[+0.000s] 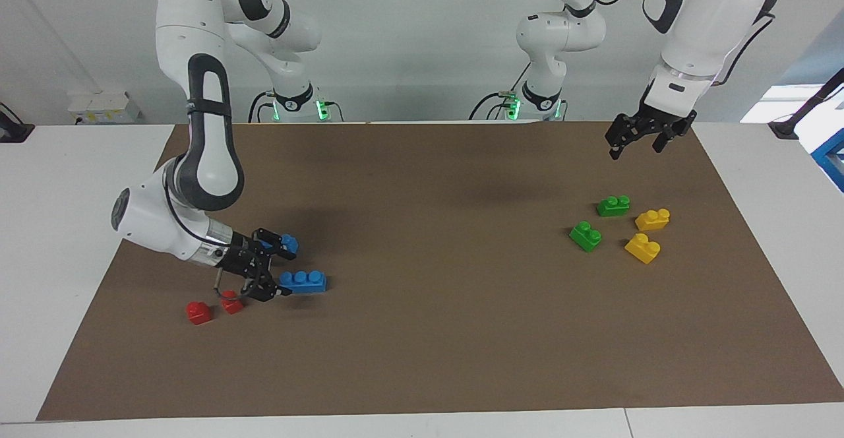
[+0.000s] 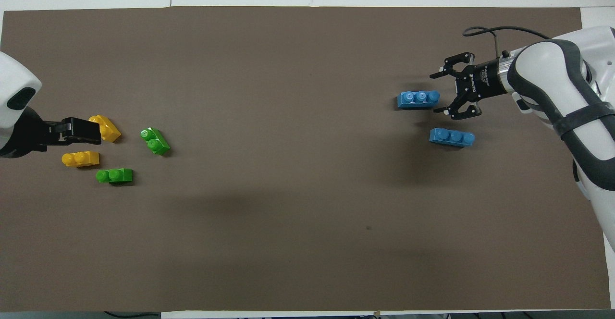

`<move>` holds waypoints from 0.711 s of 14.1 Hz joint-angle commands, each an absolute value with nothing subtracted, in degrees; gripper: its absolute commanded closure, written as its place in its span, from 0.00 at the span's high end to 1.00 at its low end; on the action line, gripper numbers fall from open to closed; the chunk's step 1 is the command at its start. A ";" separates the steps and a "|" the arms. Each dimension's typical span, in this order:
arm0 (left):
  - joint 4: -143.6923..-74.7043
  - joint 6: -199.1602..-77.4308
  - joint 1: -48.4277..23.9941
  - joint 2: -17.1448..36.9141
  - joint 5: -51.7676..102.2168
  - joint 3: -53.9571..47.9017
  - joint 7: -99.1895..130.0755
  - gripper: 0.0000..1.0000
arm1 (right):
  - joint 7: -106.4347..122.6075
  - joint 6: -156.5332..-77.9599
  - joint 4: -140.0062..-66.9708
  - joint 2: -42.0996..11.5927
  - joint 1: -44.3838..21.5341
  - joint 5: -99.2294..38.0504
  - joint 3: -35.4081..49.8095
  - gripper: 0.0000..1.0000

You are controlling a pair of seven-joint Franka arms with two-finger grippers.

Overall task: Remove green block with left arm and hold with right
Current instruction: 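Release the blue block with the right gripper while the left gripper retracts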

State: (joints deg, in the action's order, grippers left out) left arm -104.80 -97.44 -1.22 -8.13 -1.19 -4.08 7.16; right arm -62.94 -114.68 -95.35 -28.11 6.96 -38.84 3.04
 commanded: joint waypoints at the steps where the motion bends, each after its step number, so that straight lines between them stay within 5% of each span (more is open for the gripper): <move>1: -107.83 -96.15 -1.14 -11.15 -0.88 -3.60 1.94 1.00 | -63.81 -112.50 -96.33 -24.79 9.14 -35.87 3.52 0.94; 10: -108.99 -96.60 -1.58 -11.60 0.08 -3.43 2.11 1.00 | -35.48 -106.63 -95.63 -14.16 11.51 -18.92 3.69 0.96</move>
State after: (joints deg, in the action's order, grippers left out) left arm -107.69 -97.25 -1.24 -10.02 -1.01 -3.94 2.88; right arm -45.93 -108.85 -94.92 -16.93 10.48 -23.02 2.99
